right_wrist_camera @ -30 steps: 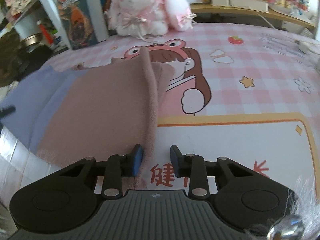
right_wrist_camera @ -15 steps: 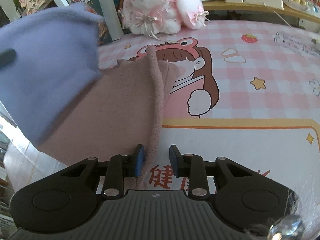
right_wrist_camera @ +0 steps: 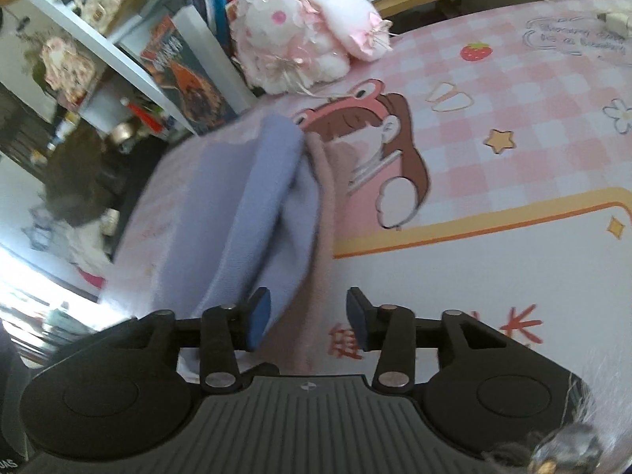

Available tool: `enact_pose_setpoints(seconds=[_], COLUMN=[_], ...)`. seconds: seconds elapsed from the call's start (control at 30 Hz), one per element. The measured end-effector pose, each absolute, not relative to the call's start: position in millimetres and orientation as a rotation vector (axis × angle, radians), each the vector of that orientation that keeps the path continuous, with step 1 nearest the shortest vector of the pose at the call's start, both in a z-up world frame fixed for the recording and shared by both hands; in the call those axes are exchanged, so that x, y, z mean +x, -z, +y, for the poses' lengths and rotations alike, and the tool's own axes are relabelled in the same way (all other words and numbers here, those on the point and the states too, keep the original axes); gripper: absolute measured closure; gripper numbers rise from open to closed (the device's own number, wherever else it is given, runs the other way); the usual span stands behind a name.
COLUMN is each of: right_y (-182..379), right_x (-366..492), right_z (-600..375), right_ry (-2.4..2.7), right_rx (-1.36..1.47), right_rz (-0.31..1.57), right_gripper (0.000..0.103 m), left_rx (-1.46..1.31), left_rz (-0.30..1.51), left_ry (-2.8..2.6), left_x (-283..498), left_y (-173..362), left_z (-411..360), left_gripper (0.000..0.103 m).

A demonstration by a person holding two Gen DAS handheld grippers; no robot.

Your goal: Fold clothes

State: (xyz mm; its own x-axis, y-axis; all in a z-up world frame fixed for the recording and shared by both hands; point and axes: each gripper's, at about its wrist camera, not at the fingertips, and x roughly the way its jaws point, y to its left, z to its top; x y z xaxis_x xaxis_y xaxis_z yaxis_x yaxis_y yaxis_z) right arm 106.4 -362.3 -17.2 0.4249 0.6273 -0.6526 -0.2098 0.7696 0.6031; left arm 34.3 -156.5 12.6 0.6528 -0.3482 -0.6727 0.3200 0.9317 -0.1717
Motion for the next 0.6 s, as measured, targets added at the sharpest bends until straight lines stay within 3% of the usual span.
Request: enact_pose_setpoints(seconds=[0.2, 0.6], right_y=[6.9, 27.5], right_x=[113.6, 140.1], right_z=[-351.0, -331.4], right_ry=[-0.612, -0.62], right_rx=[0.481, 0.495], right_rz=[0.999, 1.054], right_gripper=[0.054, 0.054], left_rx=[-0.131, -0.056], left_rz=[0.6, 0.708], left_ry=[0.283, 0.126], left_x=[7.1, 44.5], left_y=[-44.2, -15.9], left_z=[-111.0, -90.7], left_gripper=[0.037, 0.04])
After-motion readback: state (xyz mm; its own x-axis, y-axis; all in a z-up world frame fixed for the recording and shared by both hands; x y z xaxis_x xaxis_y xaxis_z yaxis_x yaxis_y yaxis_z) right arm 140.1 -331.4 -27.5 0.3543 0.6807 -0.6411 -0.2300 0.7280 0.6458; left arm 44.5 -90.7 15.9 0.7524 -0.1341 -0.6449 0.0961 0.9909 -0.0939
